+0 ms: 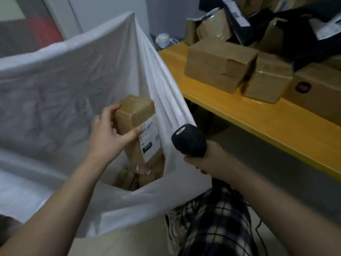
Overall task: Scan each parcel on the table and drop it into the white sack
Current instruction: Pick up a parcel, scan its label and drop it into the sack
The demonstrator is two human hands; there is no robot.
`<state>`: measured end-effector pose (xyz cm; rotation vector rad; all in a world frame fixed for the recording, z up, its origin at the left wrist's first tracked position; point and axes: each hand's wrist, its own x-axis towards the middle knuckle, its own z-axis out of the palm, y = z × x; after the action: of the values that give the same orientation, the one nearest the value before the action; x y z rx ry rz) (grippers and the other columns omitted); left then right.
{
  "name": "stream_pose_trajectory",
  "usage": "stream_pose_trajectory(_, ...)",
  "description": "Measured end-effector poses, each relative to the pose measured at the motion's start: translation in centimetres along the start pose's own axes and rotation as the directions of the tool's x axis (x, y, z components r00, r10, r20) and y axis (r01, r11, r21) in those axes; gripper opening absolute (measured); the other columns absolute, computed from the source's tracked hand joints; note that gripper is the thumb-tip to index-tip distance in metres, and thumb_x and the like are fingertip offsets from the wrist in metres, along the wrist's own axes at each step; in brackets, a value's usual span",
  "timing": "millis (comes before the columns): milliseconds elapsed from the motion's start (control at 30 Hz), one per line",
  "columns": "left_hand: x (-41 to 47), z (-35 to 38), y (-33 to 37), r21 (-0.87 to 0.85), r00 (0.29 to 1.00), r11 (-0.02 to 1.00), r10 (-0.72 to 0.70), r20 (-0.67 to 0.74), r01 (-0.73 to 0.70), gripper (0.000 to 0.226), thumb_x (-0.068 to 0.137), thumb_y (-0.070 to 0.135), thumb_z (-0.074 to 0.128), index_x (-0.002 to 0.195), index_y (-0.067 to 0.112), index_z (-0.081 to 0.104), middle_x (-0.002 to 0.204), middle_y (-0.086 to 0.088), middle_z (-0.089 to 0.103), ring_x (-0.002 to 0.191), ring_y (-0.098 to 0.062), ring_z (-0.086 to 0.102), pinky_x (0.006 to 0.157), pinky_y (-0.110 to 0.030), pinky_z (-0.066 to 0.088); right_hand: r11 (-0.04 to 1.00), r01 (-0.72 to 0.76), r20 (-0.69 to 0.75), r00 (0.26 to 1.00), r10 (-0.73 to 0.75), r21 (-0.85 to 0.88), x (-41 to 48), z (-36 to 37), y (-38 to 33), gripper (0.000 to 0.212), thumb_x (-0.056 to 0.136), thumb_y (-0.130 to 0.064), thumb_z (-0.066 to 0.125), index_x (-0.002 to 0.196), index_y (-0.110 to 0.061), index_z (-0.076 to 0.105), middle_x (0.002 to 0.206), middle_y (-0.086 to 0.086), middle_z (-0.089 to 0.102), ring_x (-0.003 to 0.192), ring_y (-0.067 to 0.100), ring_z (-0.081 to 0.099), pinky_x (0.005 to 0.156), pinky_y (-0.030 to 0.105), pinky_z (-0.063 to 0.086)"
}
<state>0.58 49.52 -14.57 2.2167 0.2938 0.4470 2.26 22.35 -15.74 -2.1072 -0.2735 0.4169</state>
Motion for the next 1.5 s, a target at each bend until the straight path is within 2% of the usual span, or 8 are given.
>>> stream_pose_trajectory(167,2.1,6.3,-5.9,0.422,0.897,0.903,-0.251,0.364,0.082,0.083,0.068,0.054,0.079,0.137,0.029,0.04,0.125,-0.011,0.047,0.111,-0.03,0.05,0.087,-0.033,0.044,0.964,0.018,0.144,0.989,0.022,-0.265,5.2,4.9,1.1,0.012,0.087,-0.019,0.064,0.083,-0.01,0.058,0.073,0.007,0.058,0.066,0.019,0.056,0.061,0.031,0.045)
stream_pose_trajectory(433,-1.7,10.8,-13.8,0.601,0.567,0.799,-0.497,0.657,0.003,0.083,0.075,0.053,0.071,0.147,0.032,0.035,0.145,-0.005,0.041,0.132,-0.026,0.037,0.108,-0.032,0.031,0.847,-0.014,0.228,0.961,0.159,-0.531,6.5,7.9,4.3,0.029,0.085,-0.019,0.06,0.062,-0.019,0.042,0.061,0.001,0.048,0.059,0.017,0.049,0.05,0.027,0.035)
stream_pose_trajectory(633,-2.8,9.5,-14.3,0.553,0.615,0.821,-0.365,0.699,-0.14,0.082,0.088,0.054,0.057,0.153,0.027,0.015,0.145,-0.006,0.044,0.127,-0.028,0.045,0.102,-0.034,0.038,0.857,-0.004,0.186,0.975,0.117,-0.516,5.8,8.7,3.4,0.026,0.086,-0.021,0.059,0.063,-0.02,0.046,0.059,-0.002,0.048,0.054,0.011,0.046,0.046,0.023,0.033)
stream_pose_trajectory(800,-1.1,9.9,-9.5,0.524,0.757,0.833,-0.224,0.614,-0.179,0.04,0.097,0.043,0.043,0.125,0.016,0.051,0.106,-0.007,0.059,0.1,-0.029,0.059,0.072,-0.03,0.039,0.887,-0.045,0.037,0.997,0.07,-0.46,4.4,6.7,2.5,0.027,0.084,-0.021,0.06,0.063,-0.022,0.044,0.059,-0.004,0.047,0.054,0.008,0.044,0.047,0.023,0.031)
stream_pose_trajectory(967,-0.9,10.7,-0.2,0.395,0.837,0.852,0.088,0.54,-0.344,0.036,0.099,0.037,0.042,0.132,0.023,0.051,0.128,-0.001,0.055,0.112,-0.022,0.055,0.097,-0.035,0.044,0.941,-0.123,-0.24,0.97,0.047,-0.314,0.8,0.6,1.6,0.031,0.081,-0.024,0.066,0.066,-0.027,0.039,0.059,-0.005,0.047,0.055,0.015,0.047,0.048,0.027,0.03)
stream_pose_trajectory(1200,-2.7,14.6,14.4,0.169,0.723,0.772,0.461,0.514,-0.613,0.04,0.098,0.034,0.05,0.134,0.017,0.051,0.127,-0.005,0.055,0.116,-0.022,0.051,0.092,-0.035,0.045,0.997,0.033,-0.66,0.751,0.024,0.073,-7.4,-10.7,2.9,0.034,0.085,-0.016,0.071,0.063,-0.013,0.045,0.051,0.0,0.052,0.061,0.029,0.065,0.059,0.04,0.05)
stream_pose_trajectory(1367,-3.8,18.7,22.1,0.104,0.614,0.692,0.549,0.567,-0.714,0.043,0.1,0.036,0.046,0.139,0.019,0.046,0.136,-0.004,0.047,0.125,-0.025,0.043,0.096,-0.035,0.04,0.951,0.117,-0.762,0.629,0.153,0.288,-11.8,-17.0,5.2,0.034,0.087,-0.016,0.07,0.084,0.014,0.055,0.062,0.019,0.057,0.046,0.023,0.063,0.047,0.03,0.052)
stream_pose_trajectory(1500,-3.9,23.2,27.7,0.114,0.531,0.58,0.625,0.573,-0.806,0.05,0.098,0.038,0.046,0.144,0.019,0.038,0.142,-0.007,0.039,0.13,-0.027,0.036,0.105,-0.038,0.035,0.864,0.186,-0.763,0.578,0.288,0.468,-14.3,-20.1,6.9,0.022,0.089,-0.019,0.067,0.079,-0.001,0.061,0.063,0.017,0.058,0.041,0.023,0.058,0.051,0.035,0.051)
